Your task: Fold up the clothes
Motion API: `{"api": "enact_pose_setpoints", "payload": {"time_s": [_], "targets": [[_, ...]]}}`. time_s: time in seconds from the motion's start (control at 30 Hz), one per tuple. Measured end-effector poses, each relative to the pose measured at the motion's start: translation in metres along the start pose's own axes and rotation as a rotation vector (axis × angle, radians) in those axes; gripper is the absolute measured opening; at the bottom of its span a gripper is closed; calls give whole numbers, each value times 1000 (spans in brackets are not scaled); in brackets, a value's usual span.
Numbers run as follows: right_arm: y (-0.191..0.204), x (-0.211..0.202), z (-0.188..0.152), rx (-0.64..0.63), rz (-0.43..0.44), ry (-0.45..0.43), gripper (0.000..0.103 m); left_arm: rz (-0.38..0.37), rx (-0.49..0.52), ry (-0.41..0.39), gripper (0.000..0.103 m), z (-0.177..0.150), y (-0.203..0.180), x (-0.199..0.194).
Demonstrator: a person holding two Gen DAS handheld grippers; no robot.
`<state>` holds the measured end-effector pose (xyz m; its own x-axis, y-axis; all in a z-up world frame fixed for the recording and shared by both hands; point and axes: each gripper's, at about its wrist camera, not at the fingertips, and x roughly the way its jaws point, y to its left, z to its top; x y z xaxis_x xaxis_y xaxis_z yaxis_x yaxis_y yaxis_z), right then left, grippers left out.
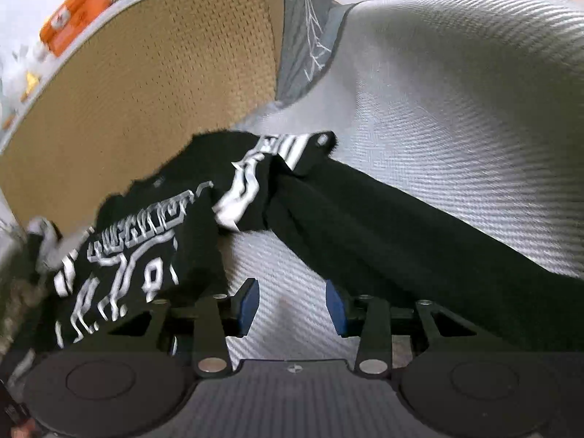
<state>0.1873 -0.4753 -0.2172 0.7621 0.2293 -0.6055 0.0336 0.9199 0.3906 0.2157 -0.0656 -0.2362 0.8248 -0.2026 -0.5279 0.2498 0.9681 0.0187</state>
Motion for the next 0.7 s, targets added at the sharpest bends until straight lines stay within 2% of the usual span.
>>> {"api": "enact_pose_setpoints", "payload": {"time_s": [0.07, 0.17, 0.33, 0.43, 0.5, 0.7], "targets": [[2, -7, -6, 13, 2, -2, 45, 5, 3, 7, 82, 0, -1, 0], [10, -16, -12, 28, 50, 22, 45, 8, 6, 13, 83, 1, -1, 1], [35, -26, -31, 3, 134, 142, 45, -17, -2, 22, 83, 2, 4, 1], [55, -31, -44, -58, 164, 207, 46, -20, -4, 23, 83, 2, 4, 1], [64, -33, -53, -90, 143, 225, 53, -28, -5, 27, 83, 3, 6, 2], [76, -43, -73, -154, 104, 283, 54, -51, -17, 30, 83, 3, 11, 2]]}}
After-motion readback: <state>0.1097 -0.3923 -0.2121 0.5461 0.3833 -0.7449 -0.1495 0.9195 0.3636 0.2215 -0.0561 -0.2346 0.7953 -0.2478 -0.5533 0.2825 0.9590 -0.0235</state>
